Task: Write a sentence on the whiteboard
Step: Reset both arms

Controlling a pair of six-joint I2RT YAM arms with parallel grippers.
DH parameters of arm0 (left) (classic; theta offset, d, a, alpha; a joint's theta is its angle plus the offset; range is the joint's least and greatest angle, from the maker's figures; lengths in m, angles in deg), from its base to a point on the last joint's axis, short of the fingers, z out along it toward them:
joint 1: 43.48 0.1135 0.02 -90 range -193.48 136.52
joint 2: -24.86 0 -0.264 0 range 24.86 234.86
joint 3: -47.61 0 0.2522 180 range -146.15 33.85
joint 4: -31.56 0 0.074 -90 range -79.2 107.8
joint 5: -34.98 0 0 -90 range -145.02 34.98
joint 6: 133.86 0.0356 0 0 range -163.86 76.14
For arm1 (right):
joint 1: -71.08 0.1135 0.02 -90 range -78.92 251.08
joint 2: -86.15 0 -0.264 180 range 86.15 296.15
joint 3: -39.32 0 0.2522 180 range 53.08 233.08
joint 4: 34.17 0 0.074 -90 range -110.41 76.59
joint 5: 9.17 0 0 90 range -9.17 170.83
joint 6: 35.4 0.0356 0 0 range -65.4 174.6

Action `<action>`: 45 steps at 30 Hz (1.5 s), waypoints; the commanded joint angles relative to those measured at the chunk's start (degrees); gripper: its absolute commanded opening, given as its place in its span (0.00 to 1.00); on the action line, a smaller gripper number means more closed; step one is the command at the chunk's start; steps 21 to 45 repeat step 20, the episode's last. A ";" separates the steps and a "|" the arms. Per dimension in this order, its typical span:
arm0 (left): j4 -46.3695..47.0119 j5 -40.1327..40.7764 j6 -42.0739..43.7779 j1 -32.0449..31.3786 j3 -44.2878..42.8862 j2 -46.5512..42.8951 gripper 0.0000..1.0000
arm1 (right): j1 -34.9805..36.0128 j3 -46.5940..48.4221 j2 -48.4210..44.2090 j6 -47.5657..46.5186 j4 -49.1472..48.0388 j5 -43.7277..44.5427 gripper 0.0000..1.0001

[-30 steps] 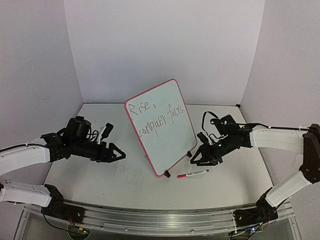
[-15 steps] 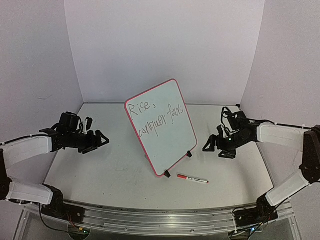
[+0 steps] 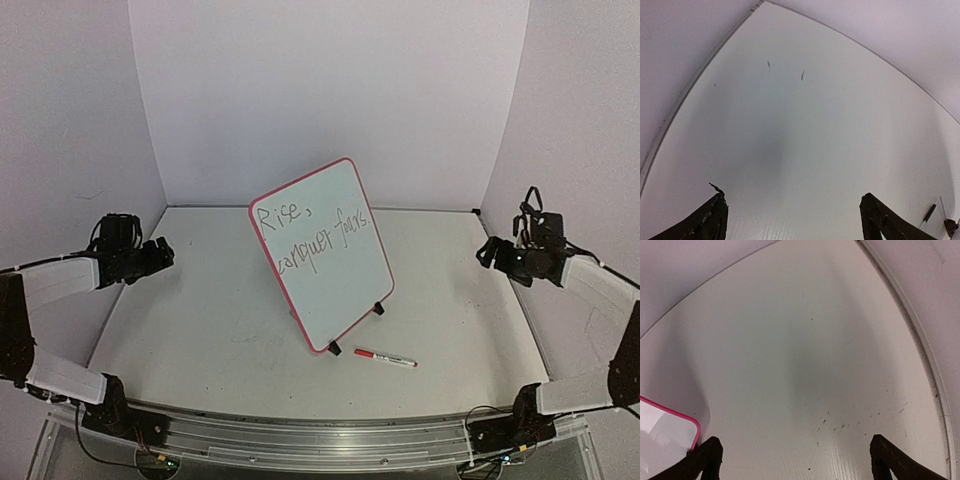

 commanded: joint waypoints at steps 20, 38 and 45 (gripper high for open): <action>26.07 21.19 11.11 0.15 17.96 -8.48 0.99 | 0.13 -30.87 -21.13 -5.69 -38.57 11.30 0.98; 26.07 21.19 11.11 0.15 17.96 -8.48 0.99 | 0.13 -30.87 -21.13 -5.69 -38.57 11.30 0.98; 26.07 21.19 11.11 0.15 17.96 -8.48 0.99 | 0.13 -30.87 -21.13 -5.69 -38.57 11.30 0.98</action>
